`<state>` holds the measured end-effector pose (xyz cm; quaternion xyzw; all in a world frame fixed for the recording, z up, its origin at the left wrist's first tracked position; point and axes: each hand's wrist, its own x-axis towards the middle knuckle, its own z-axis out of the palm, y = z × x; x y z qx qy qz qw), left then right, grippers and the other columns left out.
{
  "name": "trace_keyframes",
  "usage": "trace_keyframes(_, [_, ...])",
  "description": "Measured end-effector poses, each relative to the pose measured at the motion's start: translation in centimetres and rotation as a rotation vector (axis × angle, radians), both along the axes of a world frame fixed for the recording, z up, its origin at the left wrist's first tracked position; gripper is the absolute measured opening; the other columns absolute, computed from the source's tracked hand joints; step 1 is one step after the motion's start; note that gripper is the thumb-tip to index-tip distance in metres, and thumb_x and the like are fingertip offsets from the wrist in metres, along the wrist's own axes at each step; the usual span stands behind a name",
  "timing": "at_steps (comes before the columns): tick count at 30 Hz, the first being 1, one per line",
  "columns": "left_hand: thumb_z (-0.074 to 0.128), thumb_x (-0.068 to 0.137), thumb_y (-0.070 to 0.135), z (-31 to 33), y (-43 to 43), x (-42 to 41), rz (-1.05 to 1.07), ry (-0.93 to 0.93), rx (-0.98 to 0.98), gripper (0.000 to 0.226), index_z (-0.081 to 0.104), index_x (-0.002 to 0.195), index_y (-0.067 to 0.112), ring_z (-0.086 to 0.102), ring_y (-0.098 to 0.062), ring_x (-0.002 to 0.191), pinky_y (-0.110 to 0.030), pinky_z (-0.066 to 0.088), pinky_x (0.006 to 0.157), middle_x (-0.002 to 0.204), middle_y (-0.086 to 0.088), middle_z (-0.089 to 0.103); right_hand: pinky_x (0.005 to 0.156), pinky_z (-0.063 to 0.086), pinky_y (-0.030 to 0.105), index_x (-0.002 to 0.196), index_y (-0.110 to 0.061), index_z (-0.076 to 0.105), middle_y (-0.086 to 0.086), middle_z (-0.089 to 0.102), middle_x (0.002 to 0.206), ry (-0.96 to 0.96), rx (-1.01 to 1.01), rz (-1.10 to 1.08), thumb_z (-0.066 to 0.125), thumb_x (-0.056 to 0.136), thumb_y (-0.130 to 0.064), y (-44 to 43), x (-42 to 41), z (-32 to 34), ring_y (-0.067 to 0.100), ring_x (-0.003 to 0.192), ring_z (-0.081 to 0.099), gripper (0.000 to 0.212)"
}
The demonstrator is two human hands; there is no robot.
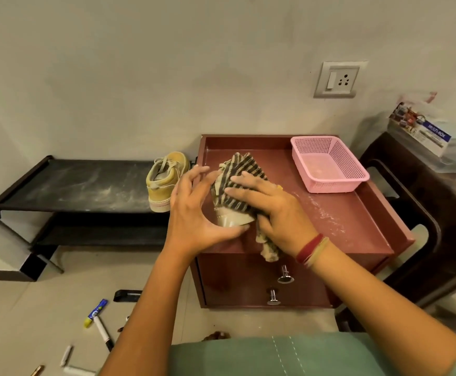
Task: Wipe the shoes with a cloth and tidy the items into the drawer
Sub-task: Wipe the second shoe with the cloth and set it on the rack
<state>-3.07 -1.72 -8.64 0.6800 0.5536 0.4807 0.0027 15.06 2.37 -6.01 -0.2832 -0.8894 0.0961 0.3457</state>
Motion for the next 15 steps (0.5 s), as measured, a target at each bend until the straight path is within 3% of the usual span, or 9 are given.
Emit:
trace_keyframes(3, [0.079, 0.051, 0.061, 0.5, -0.3, 0.0, -0.017, -0.043, -0.038, 0.094, 0.054, 0.129, 0.017, 0.047, -0.003, 0.115, -0.017, 0.039, 0.100, 0.121, 0.002, 0.050, 0.105, 0.040, 0.042, 0.124, -0.019, 0.059, 0.003, 0.057, 0.129, 0.129, -0.148, -0.118, 0.039, 0.065, 0.003, 1.1, 0.3, 0.1, 0.019, 0.123, 0.050, 0.067])
trace_keyframes(4, [0.079, 0.052, 0.060, 0.6, -0.4, 0.0, -0.019, -0.036, -0.038, 0.093, 0.054, 0.129, 0.015, 0.049, -0.005, 0.114, -0.018, 0.040, 0.100, 0.120, 0.001, 0.051, 0.106, 0.039, 0.041, 0.125, -0.019, 0.058, 0.003, 0.056, 0.130, 0.102, -0.129, -0.099, 0.039, 0.065, 0.003, 0.7, 0.2, 0.0, 0.019, 0.124, 0.049, 0.067])
trace_keyframes(7, [0.079, 0.054, 0.060, 0.7, -0.5, 0.1, -0.009, 0.001, -0.039, 0.096, 0.051, 0.133, 0.013, 0.051, -0.014, 0.116, -0.041, 0.045, 0.101, 0.120, 0.001, 0.053, 0.111, 0.031, 0.028, 0.125, -0.020, 0.059, -0.001, 0.052, 0.136, -0.022, -0.030, 0.039, 0.036, 0.068, 0.001, -0.1, 0.2, -0.4, 0.014, 0.131, 0.042, 0.065])
trace_keyframes(11, [0.080, 0.053, 0.061, 0.5, -0.5, 0.0, 0.024, 0.010, -0.025, 0.100, 0.049, 0.135, 0.014, 0.052, -0.016, 0.115, -0.046, 0.044, 0.100, 0.121, 0.004, 0.051, 0.107, 0.038, 0.038, 0.126, -0.022, 0.058, -0.003, 0.055, 0.129, 0.147, -0.161, -0.093, 0.039, 0.063, 0.004, 0.9, 0.5, -0.1, 0.011, 0.123, 0.047, 0.070])
trace_keyframes(15, [0.077, 0.057, 0.061, 0.5, -0.7, -0.5, 0.004, 0.015, -0.032, 0.097, 0.046, 0.138, 0.018, 0.047, -0.007, 0.116, -0.012, 0.037, 0.097, 0.123, -0.005, 0.054, 0.110, 0.033, 0.025, 0.124, -0.023, 0.059, -0.003, 0.053, 0.134, 0.054, -0.120, 0.048, 0.039, 0.065, 0.004, 0.0, 0.1, -0.8, 0.011, 0.128, 0.045, 0.068])
